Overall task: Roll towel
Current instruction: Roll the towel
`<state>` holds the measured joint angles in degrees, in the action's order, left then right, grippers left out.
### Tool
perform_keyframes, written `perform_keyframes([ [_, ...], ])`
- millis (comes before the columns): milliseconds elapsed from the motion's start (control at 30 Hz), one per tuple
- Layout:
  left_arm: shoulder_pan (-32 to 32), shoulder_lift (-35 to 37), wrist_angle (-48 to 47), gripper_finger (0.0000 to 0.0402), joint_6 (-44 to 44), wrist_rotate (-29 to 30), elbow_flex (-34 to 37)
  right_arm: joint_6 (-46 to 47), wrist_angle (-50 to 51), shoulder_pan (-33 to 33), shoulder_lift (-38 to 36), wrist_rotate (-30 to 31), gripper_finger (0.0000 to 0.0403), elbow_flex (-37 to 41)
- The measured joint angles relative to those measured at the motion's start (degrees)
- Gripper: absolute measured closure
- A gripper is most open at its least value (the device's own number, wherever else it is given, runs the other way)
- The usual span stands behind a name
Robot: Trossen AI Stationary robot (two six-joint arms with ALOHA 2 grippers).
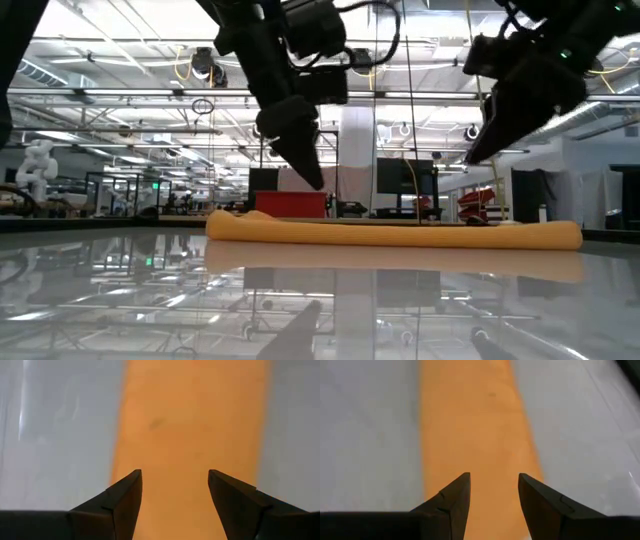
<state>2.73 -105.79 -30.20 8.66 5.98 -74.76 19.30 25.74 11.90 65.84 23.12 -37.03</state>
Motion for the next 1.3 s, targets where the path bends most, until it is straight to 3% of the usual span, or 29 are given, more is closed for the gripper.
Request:
perform_keyframes([
  [300,-5.71,-5.06,14.34,0.0168,9.66,-0.93,0.07,-8.37,-31.89,4.61,8.92,0.56,0.0246,8.49],
  [500,-6.3,-6.2,16.96,0.0168,9.37,-1.38,0.07,-11.42,-43.79,4.83,17.77,-0.62,0.0246,8.49],
  [767,-4.5,-10.71,12.77,0.0168,7.02,1.42,0.02,-7.29,-41.53,4.65,24.39,0.82,0.0246,8.58],
  [1067,-3.93,-13.05,9.93,0.0168,6.44,1.2,-0.33,-1.63,-34.68,5.21,24.14,-0.24,0.0246,8.45],
  [1300,-4.01,-13.15,9.27,0.0168,6.86,1.04,-0.22,3.08,-27.45,9.28,21.03,-1.74,0.0246,8.47],
])
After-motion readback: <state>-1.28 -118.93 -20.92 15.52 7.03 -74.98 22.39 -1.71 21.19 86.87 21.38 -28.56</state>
